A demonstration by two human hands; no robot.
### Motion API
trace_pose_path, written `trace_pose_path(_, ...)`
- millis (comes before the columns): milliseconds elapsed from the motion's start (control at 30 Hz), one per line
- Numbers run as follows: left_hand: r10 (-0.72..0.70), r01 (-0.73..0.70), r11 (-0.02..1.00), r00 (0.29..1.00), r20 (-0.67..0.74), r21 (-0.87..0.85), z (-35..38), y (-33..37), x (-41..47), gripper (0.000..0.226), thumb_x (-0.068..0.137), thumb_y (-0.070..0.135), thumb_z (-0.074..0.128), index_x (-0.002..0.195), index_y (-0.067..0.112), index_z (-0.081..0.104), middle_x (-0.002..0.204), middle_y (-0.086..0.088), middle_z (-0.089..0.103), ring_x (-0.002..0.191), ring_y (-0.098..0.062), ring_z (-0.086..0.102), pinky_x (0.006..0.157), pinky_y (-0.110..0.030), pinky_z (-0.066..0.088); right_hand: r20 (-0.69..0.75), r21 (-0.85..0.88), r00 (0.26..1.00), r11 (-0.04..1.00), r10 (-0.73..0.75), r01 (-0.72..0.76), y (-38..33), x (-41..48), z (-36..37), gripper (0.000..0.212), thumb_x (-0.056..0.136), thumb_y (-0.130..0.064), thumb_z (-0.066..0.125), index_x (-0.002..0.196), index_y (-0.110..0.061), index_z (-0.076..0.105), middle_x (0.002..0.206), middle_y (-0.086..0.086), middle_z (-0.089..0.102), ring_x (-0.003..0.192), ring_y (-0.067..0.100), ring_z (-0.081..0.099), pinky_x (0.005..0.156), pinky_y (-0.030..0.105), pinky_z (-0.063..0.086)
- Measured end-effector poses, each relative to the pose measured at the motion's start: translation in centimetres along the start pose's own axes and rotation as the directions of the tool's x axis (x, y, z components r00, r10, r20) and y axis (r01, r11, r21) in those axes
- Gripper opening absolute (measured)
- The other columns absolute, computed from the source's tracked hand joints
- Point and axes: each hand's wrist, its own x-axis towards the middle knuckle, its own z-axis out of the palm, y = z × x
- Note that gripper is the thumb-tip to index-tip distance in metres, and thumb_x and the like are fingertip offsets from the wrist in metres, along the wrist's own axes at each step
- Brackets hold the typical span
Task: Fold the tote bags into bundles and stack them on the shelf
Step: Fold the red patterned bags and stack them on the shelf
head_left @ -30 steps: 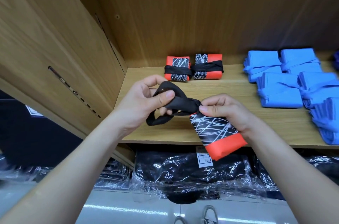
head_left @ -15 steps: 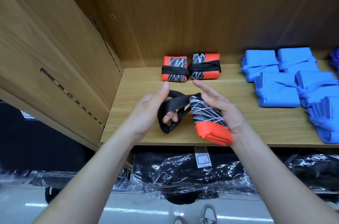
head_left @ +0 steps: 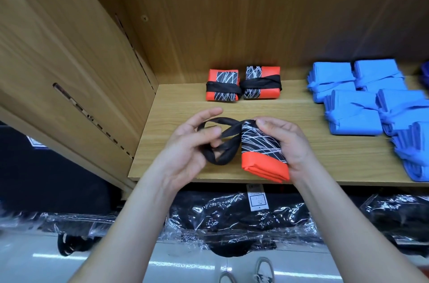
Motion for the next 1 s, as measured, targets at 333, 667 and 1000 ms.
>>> trace_pose_path(333,0.225,-0.020,0.694,0.955,-0.191,0.720,0.7,1.0,0.7,0.008,0.084,0.019,0.075,0.083,0.011,0.073,0.067,0.000,0.071,0.059,-0.011,0.064,0.063,-0.028,0.055,0.109,-0.405,0.994,0.913,-0.014,0.057,0.7,-0.1,0.7,0.014,0.075,-0.014,0.075,0.088,-0.016,0.074,0.073,0.009,0.063,0.060,0.014,0.060,0.059,0.022,0.049)
trace_pose_path(667,0.166,-0.163,0.815,0.985,0.045,0.555,1.1,-0.8,-0.6,0.044,0.078,-0.003,0.074,0.113,0.019,0.060,0.080,0.003,0.069,0.071,-0.007,0.063,0.068,-0.021,0.052,-0.079,-0.277,0.997,0.961,-0.026,0.003,0.4,0.6,1.1,0.009,0.084,-0.008,0.070,0.081,0.001,0.069,0.071,0.014,0.069,0.059,0.022,0.064,0.062,0.029,0.053)
trace_pose_path(1000,0.369,-0.262,0.746,0.928,-0.053,0.612,0.6,-2.8,-1.3,0.054,0.061,0.007,0.087,0.097,0.044,0.070,0.103,0.009,0.071,0.096,-0.003,0.063,0.085,-0.025,0.052,-0.241,-0.045,0.968,0.997,-0.071,0.062,0.4,0.6,2.1,0.006,0.080,-0.013,0.075,0.076,-0.010,0.072,0.073,0.009,0.073,0.062,0.019,0.068,0.062,0.030,0.057)
